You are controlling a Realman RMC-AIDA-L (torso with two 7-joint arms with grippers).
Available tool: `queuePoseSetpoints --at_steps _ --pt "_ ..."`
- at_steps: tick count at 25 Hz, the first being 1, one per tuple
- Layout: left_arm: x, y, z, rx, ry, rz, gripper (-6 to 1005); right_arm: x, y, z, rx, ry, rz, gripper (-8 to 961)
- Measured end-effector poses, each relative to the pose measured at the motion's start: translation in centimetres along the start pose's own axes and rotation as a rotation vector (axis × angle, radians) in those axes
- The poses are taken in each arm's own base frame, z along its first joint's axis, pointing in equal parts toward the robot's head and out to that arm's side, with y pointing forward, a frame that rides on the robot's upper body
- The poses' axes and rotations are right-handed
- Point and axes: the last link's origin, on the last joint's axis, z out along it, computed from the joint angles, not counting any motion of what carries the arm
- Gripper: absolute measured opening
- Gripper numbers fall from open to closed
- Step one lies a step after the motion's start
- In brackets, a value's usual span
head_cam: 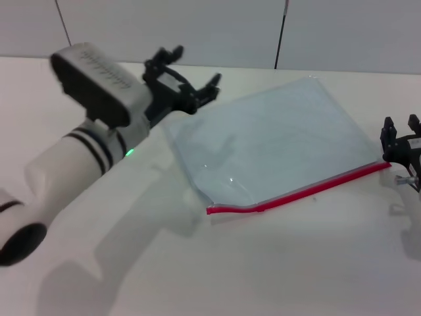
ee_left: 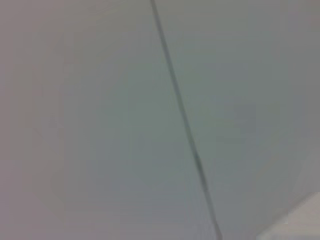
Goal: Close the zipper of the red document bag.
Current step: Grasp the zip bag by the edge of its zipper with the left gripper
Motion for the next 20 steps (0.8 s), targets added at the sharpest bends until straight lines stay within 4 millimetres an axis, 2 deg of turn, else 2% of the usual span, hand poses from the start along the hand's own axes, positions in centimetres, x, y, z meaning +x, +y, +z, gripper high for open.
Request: queuePoseSetpoints --at_steps 10,20 --pt "2.7 1.9 0.8 -0.146 -0.273 0.111 842 0.1 -0.1 0.1 0.001 0.014 0.003 424" --pt "4.5 3.7 -0.1 -0.227 -0.372 0.243 838 -0.3 -2.5 -0.6 0.137 -0.049 0.083 424"
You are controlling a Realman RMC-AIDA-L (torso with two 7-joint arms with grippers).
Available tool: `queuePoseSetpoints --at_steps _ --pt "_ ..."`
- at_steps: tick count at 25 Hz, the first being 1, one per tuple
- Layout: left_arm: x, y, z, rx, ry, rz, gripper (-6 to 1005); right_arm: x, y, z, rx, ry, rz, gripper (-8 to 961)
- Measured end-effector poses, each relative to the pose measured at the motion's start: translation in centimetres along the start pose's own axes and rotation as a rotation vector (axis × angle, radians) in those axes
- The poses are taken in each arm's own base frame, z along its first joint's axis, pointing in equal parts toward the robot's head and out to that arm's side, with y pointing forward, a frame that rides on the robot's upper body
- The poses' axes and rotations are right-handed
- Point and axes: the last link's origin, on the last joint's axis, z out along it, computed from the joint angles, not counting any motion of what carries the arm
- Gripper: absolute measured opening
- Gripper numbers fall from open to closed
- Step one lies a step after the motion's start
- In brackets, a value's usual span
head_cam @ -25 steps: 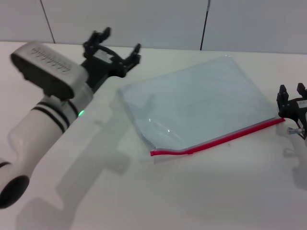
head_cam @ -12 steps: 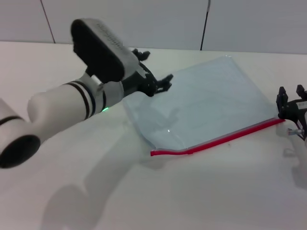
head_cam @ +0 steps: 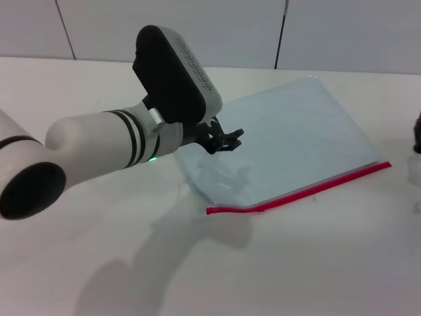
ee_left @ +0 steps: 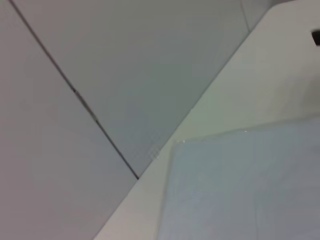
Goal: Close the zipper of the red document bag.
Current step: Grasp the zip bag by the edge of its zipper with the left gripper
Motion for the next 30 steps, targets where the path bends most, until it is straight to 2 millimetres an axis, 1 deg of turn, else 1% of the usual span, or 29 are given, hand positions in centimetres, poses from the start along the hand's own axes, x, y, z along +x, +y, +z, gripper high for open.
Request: queuePoseSetpoints --at_steps 2,10,17,22,30 --pt "0.5 0.2 -0.4 -0.017 -0.013 0.024 837 -0.2 -0.9 0.0 0.040 -0.015 0.015 424" --pt "1.0 1.4 -1.5 -0.102 -0.110 0.117 835 -0.1 -1.6 0.0 0.067 -0.011 0.020 424" --pt "2.5 2.6 -2.8 -0.191 -0.164 0.257 832 -0.2 -1.4 0.2 0.062 -0.007 0.021 424" --pt "3.4 3.2 -3.4 -0.261 -0.221 0.323 831 -0.1 -1.3 0.4 0.054 0.004 0.020 425" --pt "3.0 4.0 -3.4 -0.332 -0.296 0.362 828 -0.5 -1.1 0.7 0.049 -0.003 0.019 425"
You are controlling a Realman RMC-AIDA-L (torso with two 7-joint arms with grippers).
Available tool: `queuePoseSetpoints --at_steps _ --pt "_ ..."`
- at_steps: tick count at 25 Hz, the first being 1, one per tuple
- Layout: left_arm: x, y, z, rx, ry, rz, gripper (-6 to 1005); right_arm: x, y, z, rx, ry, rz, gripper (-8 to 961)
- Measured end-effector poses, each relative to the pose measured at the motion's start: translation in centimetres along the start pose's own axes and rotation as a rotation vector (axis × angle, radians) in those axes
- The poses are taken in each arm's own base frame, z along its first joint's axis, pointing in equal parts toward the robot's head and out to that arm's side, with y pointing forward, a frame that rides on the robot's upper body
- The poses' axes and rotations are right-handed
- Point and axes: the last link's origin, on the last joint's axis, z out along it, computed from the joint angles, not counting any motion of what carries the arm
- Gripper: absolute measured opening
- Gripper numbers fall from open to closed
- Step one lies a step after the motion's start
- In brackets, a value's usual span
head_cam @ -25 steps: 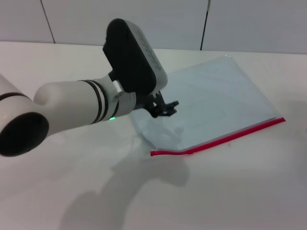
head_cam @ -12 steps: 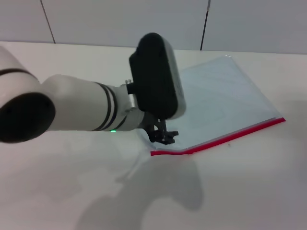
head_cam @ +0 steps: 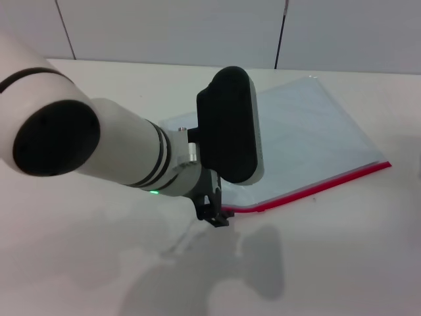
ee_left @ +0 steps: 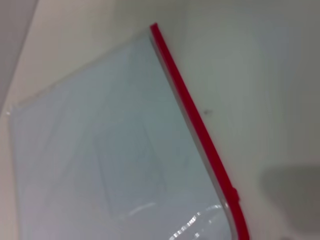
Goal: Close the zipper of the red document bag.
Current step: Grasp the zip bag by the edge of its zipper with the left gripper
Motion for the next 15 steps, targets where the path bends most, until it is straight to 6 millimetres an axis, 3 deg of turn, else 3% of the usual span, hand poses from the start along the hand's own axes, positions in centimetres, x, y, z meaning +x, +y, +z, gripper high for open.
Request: queuePoseSetpoints --at_steps 15 --pt "-1.4 -0.3 2.0 -0.040 -0.116 0.029 823 -0.4 0.4 0.3 -0.009 -0.010 0.000 425"
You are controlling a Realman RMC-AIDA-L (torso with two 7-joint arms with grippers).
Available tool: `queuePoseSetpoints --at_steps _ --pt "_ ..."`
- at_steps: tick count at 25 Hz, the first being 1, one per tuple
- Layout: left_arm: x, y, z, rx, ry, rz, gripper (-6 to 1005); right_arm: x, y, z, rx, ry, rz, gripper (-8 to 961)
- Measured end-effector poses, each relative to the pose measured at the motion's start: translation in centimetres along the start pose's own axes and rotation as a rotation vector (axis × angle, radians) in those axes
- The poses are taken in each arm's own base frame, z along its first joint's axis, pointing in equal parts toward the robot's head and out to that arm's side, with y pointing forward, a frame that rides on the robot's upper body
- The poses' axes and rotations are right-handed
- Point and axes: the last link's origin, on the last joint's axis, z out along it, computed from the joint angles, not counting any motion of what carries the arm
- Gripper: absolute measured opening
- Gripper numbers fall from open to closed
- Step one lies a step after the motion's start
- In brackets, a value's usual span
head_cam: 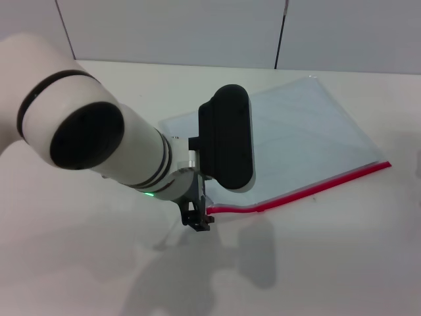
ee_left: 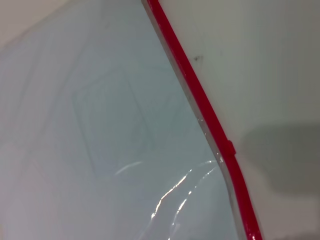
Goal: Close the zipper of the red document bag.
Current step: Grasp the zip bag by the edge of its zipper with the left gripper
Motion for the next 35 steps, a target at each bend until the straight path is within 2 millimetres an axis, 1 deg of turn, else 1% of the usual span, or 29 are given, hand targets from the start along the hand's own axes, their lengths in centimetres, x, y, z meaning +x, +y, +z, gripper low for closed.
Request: queuePoseSetpoints --at_steps 5,13,22,35 --pt "0.2 0.0 0.5 0.010 0.003 0.015 821 0.0 0.0 0.0 -0.001 0.001 0.000 425" --pt "0.8 0.1 0.9 0.044 0.029 0.040 778 0.0 0.1 0.1 -0.002 0.001 0.000 425" --pt "0.5 -0.1 1.5 0.052 0.029 0.028 766 0.0 0.2 0.0 -0.005 0.001 0.003 425" --pt "-0.1 -0.8 2.6 0.105 0.045 0.008 749 0.0 0.4 0.3 -0.016 0.015 0.001 425"
